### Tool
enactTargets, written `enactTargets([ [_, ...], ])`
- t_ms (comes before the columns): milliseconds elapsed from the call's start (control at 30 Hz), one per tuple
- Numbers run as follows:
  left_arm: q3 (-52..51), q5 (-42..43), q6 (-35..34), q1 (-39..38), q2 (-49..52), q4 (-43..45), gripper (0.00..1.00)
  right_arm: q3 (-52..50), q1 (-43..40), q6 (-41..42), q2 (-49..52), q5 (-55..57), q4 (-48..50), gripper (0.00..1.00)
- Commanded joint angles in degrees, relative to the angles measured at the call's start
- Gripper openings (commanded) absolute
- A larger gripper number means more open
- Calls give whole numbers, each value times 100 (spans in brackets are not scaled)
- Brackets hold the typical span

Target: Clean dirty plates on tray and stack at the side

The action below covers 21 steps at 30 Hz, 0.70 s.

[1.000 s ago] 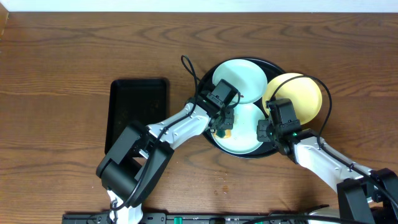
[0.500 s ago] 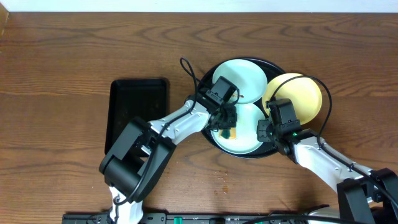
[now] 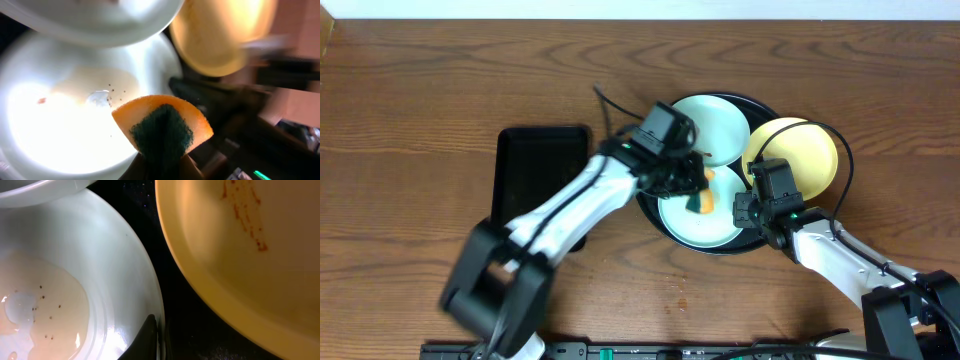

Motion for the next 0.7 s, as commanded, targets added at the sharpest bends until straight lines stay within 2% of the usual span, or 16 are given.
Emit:
enactTargets([
  [0,160,-894,186,131,-538,-389,8,-61,24,-46,87,-26,-85,3],
  [133,133,-1106,260,101,-551,-688,7,-61,24,-46,87,-66,-74,3],
  [333,81,-1386,210,-286,-260,-551,7,-59,24,-46,87,-66,-81,4],
  [500,81,-1941,-695,-787,151,-402,8,-59,24,-46,87,-68,-76,3],
  [667,81,-2612,-1014,-1012,494,-415,7,-59,24,-46,87,-68,-79,3],
])
